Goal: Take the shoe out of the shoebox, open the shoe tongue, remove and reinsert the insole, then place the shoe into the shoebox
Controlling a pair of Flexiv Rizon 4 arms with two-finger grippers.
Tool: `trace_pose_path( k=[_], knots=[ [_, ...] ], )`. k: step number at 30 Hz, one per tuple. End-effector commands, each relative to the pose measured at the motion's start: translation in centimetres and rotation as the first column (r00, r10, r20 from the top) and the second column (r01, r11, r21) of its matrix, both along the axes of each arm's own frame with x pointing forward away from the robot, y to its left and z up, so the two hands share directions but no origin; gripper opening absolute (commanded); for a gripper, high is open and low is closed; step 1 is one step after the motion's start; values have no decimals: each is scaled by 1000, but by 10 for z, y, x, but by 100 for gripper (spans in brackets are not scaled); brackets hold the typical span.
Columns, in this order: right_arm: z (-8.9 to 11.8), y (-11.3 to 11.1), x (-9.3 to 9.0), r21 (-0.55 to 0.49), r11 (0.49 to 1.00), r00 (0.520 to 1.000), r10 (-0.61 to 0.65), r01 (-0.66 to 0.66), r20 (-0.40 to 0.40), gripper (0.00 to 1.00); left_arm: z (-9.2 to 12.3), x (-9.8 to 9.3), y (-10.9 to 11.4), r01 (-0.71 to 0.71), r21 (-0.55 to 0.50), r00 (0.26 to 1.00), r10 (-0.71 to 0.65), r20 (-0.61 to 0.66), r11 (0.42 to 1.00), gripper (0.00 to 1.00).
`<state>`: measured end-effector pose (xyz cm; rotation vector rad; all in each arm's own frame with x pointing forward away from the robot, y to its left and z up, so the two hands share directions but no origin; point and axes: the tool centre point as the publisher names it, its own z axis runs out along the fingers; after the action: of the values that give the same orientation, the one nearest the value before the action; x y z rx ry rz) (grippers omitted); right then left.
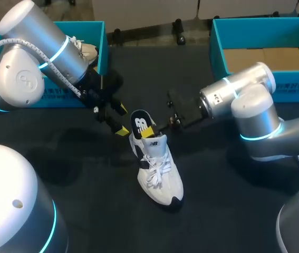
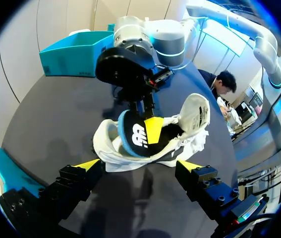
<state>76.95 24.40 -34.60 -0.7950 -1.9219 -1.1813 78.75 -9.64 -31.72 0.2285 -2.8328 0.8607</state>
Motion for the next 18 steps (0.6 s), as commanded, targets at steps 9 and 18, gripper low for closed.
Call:
trace_pose_path(
  k=[9,18],
  knots=[
    [12,-5,22,-26,1000,999,14,-13,49,23,0,0,0,0,1,1000,0,0,1000,100],
    [3,-5,29,-26,1000,998,8,-6,55,0,0,0,0,0,1,1000,0,0,1000,100]
  ],
)
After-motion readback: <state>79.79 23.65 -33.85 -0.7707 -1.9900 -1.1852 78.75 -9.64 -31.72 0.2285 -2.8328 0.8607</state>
